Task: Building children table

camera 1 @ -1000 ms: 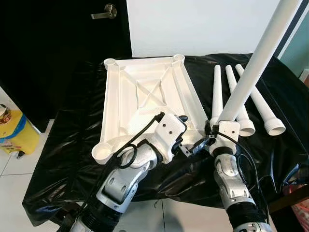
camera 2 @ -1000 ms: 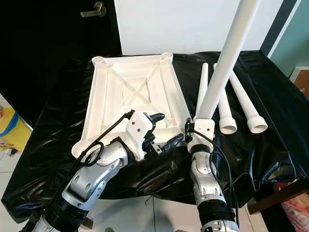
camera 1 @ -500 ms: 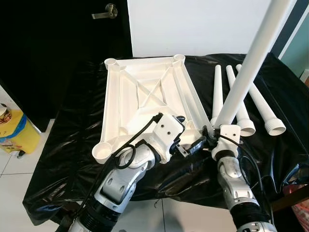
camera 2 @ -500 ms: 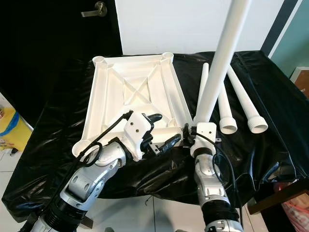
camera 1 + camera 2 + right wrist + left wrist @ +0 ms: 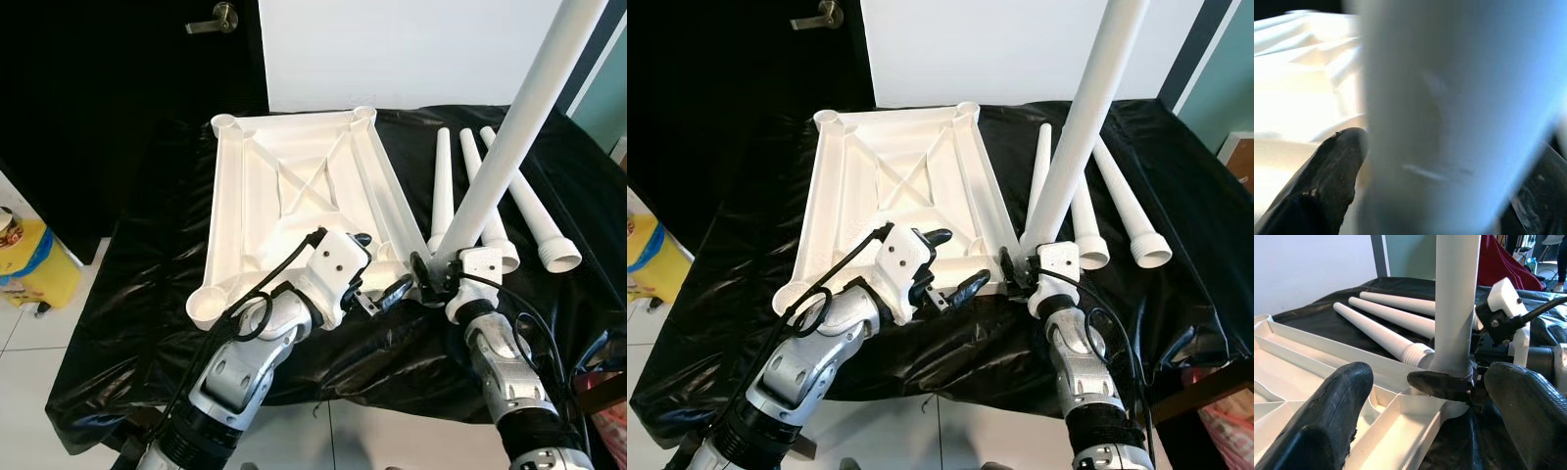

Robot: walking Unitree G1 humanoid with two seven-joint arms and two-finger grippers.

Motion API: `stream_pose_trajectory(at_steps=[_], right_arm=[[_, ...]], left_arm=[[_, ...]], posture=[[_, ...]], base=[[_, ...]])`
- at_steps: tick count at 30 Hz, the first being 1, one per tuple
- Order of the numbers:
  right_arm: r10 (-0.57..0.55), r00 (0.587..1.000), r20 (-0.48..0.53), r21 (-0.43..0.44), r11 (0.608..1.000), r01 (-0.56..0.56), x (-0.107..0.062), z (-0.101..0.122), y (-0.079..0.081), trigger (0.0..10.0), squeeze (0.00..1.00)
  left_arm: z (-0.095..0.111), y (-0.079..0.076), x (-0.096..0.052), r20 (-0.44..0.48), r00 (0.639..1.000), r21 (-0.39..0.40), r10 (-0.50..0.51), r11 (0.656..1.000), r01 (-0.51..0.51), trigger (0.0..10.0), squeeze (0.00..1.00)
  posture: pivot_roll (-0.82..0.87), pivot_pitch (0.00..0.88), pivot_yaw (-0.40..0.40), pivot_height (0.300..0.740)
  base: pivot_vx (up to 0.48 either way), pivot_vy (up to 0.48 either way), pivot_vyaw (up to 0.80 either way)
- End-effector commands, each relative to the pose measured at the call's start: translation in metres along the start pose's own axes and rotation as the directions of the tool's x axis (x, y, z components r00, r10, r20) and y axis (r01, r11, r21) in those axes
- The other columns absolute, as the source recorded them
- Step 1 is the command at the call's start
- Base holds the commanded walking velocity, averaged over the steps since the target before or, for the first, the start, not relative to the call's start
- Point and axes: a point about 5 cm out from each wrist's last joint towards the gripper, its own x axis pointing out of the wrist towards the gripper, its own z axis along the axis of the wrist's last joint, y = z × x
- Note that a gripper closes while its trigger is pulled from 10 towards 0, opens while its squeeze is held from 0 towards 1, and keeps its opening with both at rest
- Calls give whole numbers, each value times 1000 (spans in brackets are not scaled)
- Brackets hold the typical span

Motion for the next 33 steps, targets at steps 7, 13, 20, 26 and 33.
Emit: stream_pose_trajectory(at_steps=[7,13,20,26,33], right_arm=[[177,984,16,-38,984,-176,10,10,-5,10000,0],[230,973,15,-55,972,-229,14,12,-4,10000,0],[288,957,-35,-57,955,-290,14,2,0,0,0],[294,954,-60,-44,954,-296,10,-6,0,0,0],[232,967,-108,12,973,-232,3,-20,2,10000,0]], left_arm=[[-1,-1,-1,-6,999,-11,-32,999,32,10000,0],[-1,0,1,-5,999,2,-32,999,32,10000,0],[4,7,4,14,1000,14,-20,1000,20,10000,0],[4,8,4,11,1000,23,-14,1000,13,10000,0],[4,11,3,11,1000,30,-1,1000,0,10000,0]], posture=[[-30,61,-8,740],[-32,52,-9,740],[-24,25,-18,740],[-22,18,-18,740],[-11,12,-23,740]], base=[[0,0,0],[0,0,0],[0,0,0],[0,0,0],[0,0,0]])
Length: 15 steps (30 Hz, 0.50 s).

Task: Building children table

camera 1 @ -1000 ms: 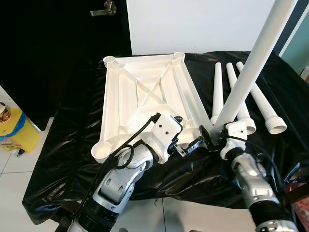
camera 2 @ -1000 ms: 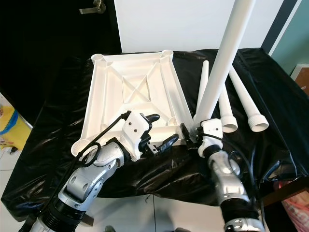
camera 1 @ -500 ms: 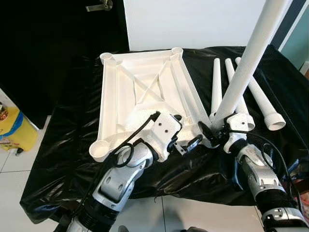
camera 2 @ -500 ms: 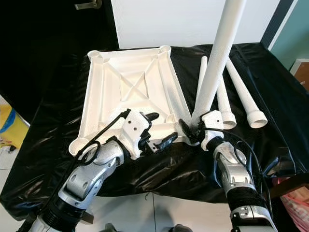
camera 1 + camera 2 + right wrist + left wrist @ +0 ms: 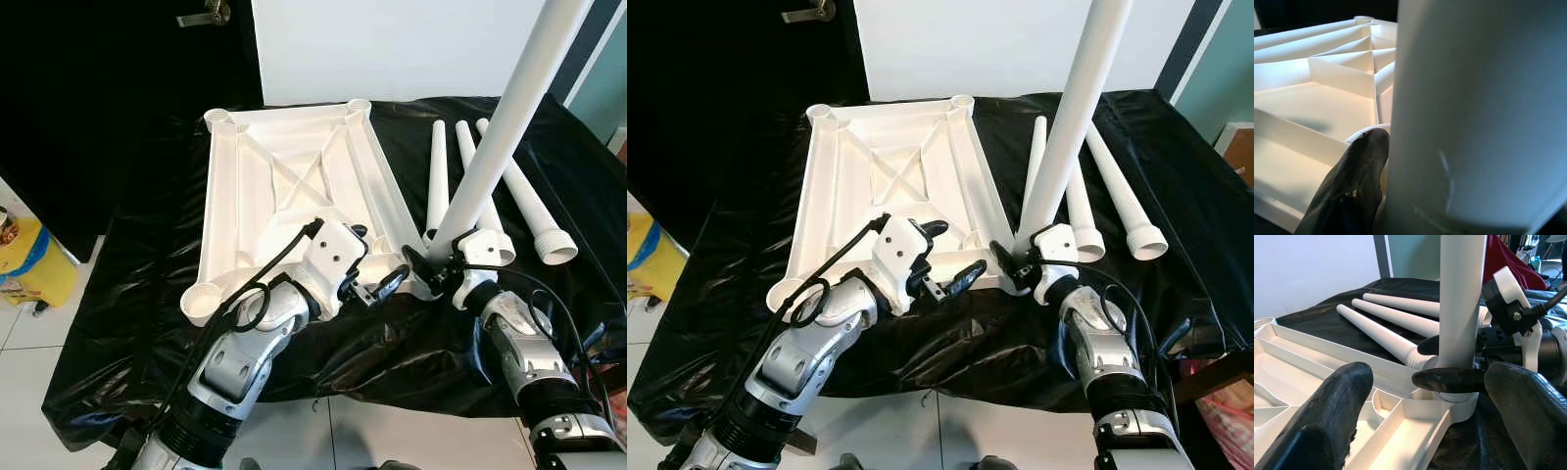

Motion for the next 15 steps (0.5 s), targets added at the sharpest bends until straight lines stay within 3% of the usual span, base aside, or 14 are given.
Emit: stream_pose_trajectory(at_steps=[1,2,4,8,9,10,11,13,15], right_arm=[[-9,995,-103,57,998,15,-8,-23,8,10000,0],[-9,995,-103,57,998,15,-8,-23,8,10000,0],[-112,984,-141,35,992,118,-7,-28,10,10000,0],[-269,949,-164,95,953,287,-5,-33,18,10000,0],[-269,949,-164,95,953,287,-5,-33,18,10000,0],[-424,882,-206,102,887,450,-5,-37,25,10000,0],[-424,882,-206,102,887,450,-5,-37,25,10000,0],[-517,825,-229,93,832,547,-3,-38,35,10000,0],[-533,815,-227,99,820,564,-1,-37,40,10000,0]], left_arm=[[0,1,0,0,1000,9,-20,1000,20,10000,0],[0,1,0,0,1000,9,-20,1000,20,10000,0],[-1,2,-1,1,1000,8,-15,1000,15,10000,0],[0,3,-1,2,1000,9,-3,1000,3,10000,0],[0,3,-1,2,1000,9,-3,1000,3,10000,0],[0,2,-1,3,1000,7,5,1000,-5,10000,0],[0,2,-1,3,1000,7,5,1000,-5,10000,0],[-1,3,-1,2,1000,6,11,1000,-11,10000,0],[-1,3,-2,1,1000,6,13,1000,-13,10000,0]], posture=[[-11,12,-23,740],[-11,12,-23,740],[-5,11,-30,740],[3,10,-41,740],[3,10,-41,740],[11,9,-46,740],[11,9,-46,740],[18,6,-47,740],[21,5,-45,740]], base=[[0,0,0],[0,0,0],[0,0,0],[0,0,0],[0,0,0],[0,0,0],[0,0,0],[0,0,0],[0,0,0]])
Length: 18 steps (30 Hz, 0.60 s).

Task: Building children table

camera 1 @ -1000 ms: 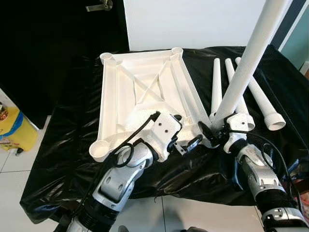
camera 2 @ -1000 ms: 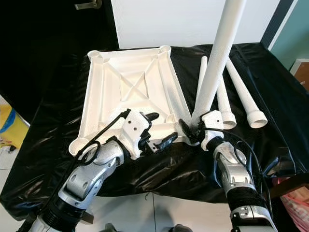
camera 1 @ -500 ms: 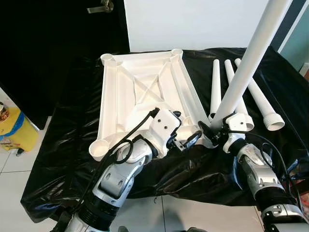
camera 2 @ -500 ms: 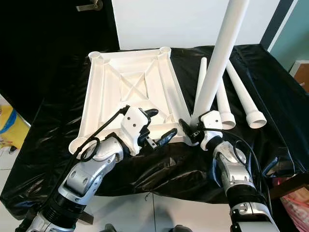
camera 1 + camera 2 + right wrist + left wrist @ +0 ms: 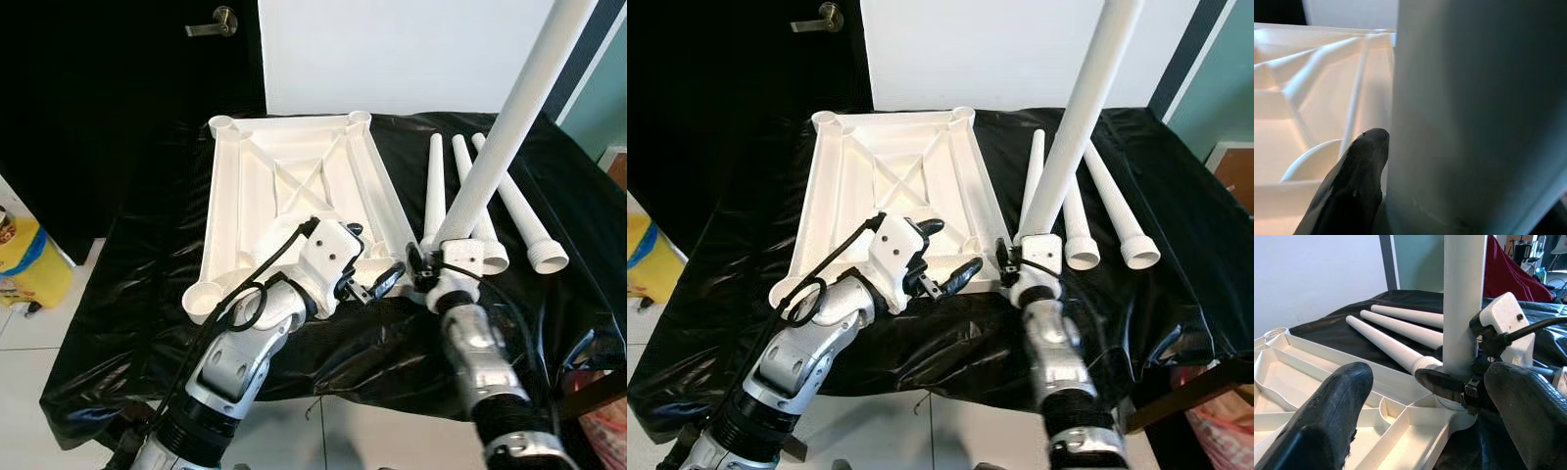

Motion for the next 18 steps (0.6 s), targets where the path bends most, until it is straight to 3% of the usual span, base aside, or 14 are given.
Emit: stream_pose_trajectory(at_steps=[1,3,5,16,17,18], right_arm=[[-47,989,-140,-4,999,47,-13,-28,-3,10000,0],[-11,991,-135,39,999,17,-15,-27,11,10000,0],[7,992,-128,48,999,-1,-15,-26,15,10000,0],[45,998,-51,44,998,-43,-14,-14,17,10000,0],[59,998,-35,45,997,-57,-13,-12,17,10000,1000],[59,998,-35,45,997,-57,-13,-12,17,10000,1000]], left_arm=[[-2,-1,0,-1,1000,4,-3,1000,3,10000,0],[-2,-1,-1,-2,1000,4,-3,1000,3,10000,0],[-2,-1,-1,-3,1000,4,-4,1000,4,10000,0],[-2,-2,0,-6,1000,9,-11,1000,11,10000,0],[-2,-3,0,-5,1000,8,-12,1000,12,10000,0],[-2,-3,0,-5,1000,8,-12,1000,12,10000,0]], posture=[[21,5,-45,740],[23,1,-39,740],[23,1,-38,740],[18,0,-44,740],[17,0,-44,740],[17,0,-44,740]], base=[[0,0,0],[0,0,0],[0,0,0],[0,0,0],[0,0,0],[0,0,0]])
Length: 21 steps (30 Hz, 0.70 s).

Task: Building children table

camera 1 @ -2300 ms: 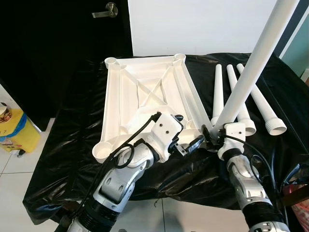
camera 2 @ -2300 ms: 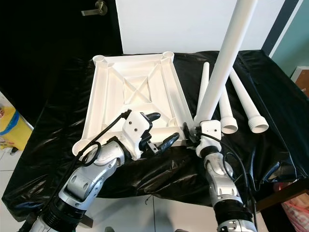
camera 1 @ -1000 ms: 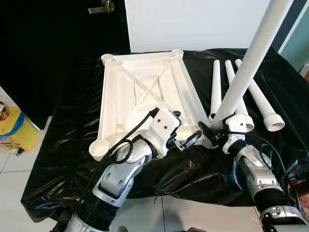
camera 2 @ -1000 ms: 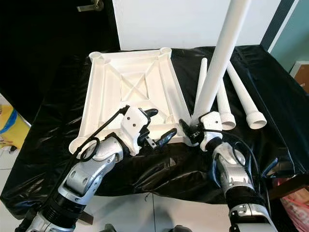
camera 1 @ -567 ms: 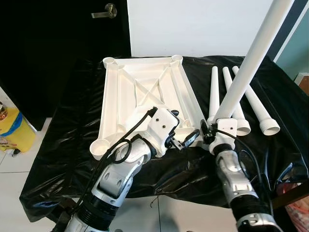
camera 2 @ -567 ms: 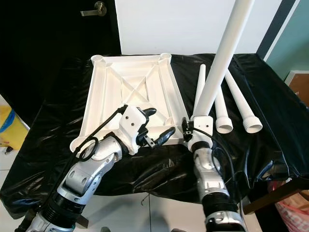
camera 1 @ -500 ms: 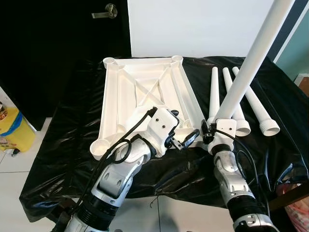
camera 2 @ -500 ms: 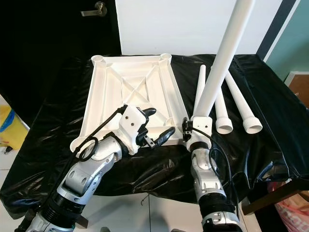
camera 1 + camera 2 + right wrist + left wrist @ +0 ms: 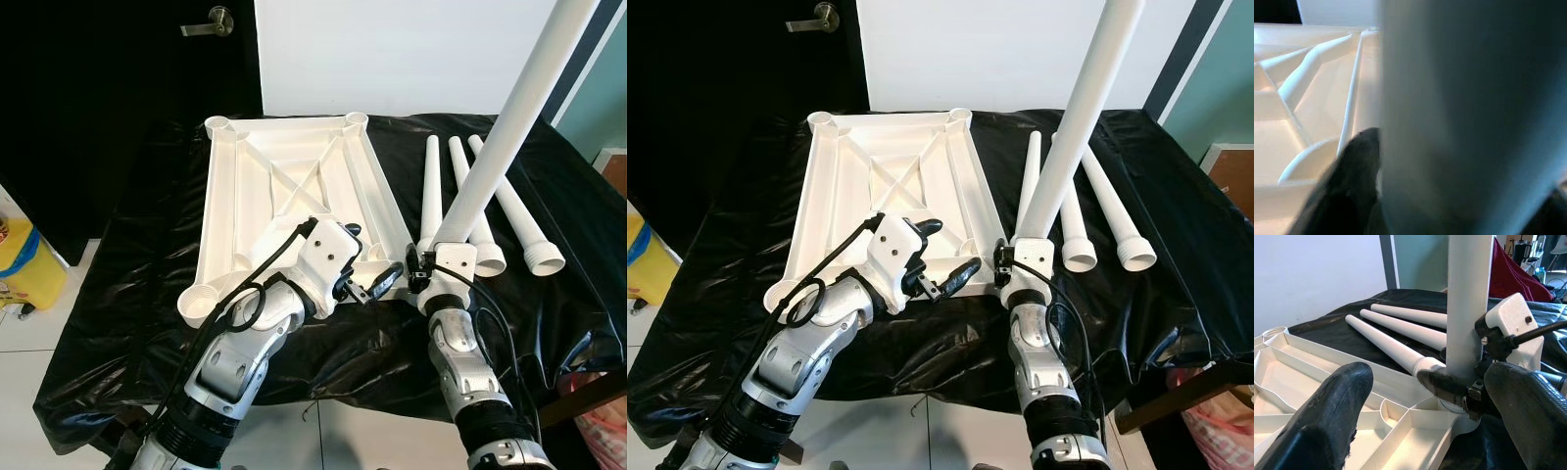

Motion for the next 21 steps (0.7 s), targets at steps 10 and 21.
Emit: stream_pose_trajectory(at_steps=[10,21], right_arm=[[118,993,9,1,993,-118,-2,-1,-1,10000,1000],[322,945,51,-57,946,-320,7,13,-16,10000,0]], left_arm=[[-1,-3,2,3,1000,13,-19,1000,19,10000,0],[0,0,3,4,1000,21,-19,1000,18,10000,0]], posture=[[15,0,-46,740],[0,0,-43,740]], base=[[0,0,0],[0,0,0]])
